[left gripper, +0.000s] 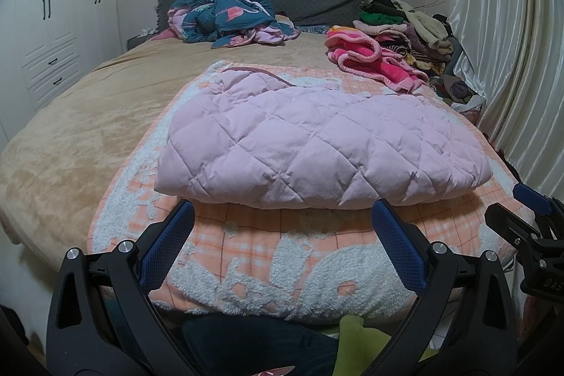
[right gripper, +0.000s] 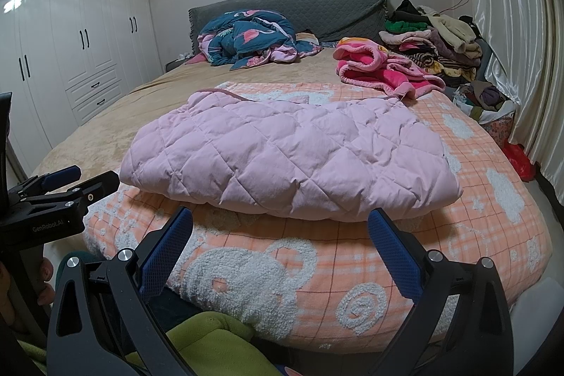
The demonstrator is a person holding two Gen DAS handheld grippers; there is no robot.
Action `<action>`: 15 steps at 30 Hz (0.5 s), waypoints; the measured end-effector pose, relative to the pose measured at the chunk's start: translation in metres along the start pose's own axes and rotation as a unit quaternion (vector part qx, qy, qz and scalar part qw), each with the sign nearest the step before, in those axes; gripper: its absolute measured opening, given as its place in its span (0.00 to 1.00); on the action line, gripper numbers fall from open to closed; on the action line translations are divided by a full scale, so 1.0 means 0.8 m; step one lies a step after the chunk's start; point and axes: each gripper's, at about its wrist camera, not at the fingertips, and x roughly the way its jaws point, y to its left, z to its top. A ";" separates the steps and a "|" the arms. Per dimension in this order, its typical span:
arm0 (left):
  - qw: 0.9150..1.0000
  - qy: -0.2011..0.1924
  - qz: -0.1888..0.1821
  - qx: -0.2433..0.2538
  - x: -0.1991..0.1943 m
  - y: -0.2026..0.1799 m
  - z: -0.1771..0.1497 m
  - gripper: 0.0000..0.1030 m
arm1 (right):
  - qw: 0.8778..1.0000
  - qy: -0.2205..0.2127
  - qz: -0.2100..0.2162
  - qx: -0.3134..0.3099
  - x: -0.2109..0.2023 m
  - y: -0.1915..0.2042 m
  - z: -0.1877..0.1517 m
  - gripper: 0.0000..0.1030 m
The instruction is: Fold large clothes
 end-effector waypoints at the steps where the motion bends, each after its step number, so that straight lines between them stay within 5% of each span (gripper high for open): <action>1: 1.000 0.001 0.000 0.000 0.000 0.000 -0.001 0.91 | 1.000 0.000 0.000 0.000 0.000 0.000 0.000 0.96; 15: 1.000 0.003 0.022 0.013 0.001 0.000 0.002 0.91 | 1.000 0.001 -0.005 -0.004 0.000 0.001 -0.002 0.96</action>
